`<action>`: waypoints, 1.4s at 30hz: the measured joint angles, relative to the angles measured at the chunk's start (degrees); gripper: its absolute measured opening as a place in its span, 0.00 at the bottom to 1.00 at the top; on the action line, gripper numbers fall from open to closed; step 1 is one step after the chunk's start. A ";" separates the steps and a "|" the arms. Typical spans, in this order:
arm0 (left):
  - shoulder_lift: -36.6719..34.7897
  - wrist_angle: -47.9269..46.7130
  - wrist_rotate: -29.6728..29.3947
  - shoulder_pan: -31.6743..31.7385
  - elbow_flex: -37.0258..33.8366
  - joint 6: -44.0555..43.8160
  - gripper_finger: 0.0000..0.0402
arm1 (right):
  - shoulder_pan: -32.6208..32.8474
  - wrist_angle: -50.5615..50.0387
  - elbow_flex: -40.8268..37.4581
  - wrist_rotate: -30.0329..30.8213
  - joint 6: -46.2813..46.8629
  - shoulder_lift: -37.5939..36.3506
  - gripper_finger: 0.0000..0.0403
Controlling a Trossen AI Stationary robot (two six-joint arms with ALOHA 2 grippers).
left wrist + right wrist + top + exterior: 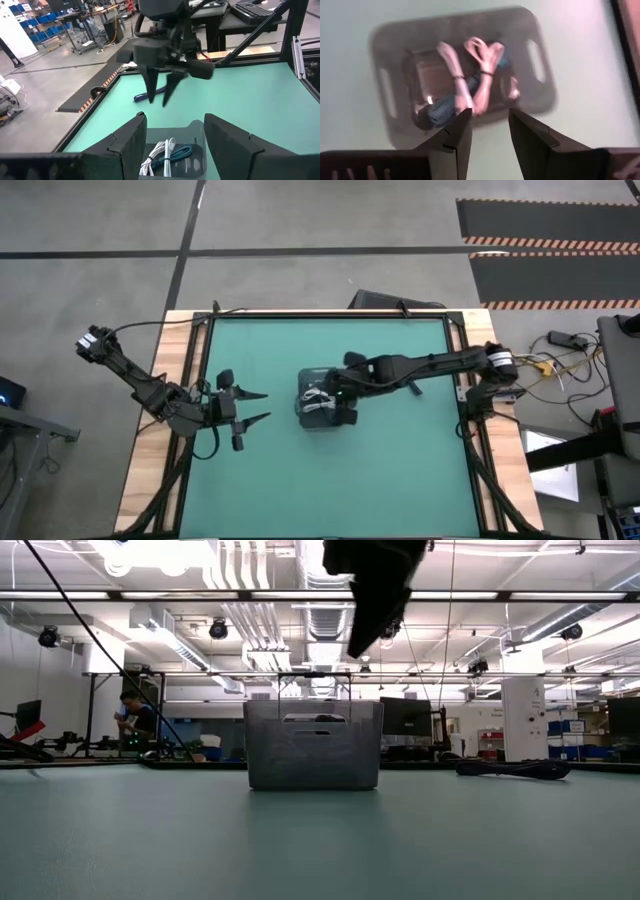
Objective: Pick and place USB-C Cables
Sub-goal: Put the purple white charger cable into the black bin
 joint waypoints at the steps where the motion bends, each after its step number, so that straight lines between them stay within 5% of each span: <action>1: 0.00 0.02 0.02 0.00 0.00 -0.02 0.45 | -0.47 0.00 -1.28 0.51 1.21 -1.10 0.30; 17: 0.02 0.04 0.02 0.00 0.00 0.00 0.45 | -18.19 -3.19 -19.28 -4.07 14.66 -14.77 0.30; 32: 0.01 0.04 0.02 0.00 0.00 0.02 0.45 | -31.97 -4.84 -33.11 -6.18 12.93 -15.35 0.30; 42: 0.02 0.04 0.02 0.00 0.00 0.02 0.45 | -33.57 0.25 -38.15 -7.83 11.60 -15.31 0.37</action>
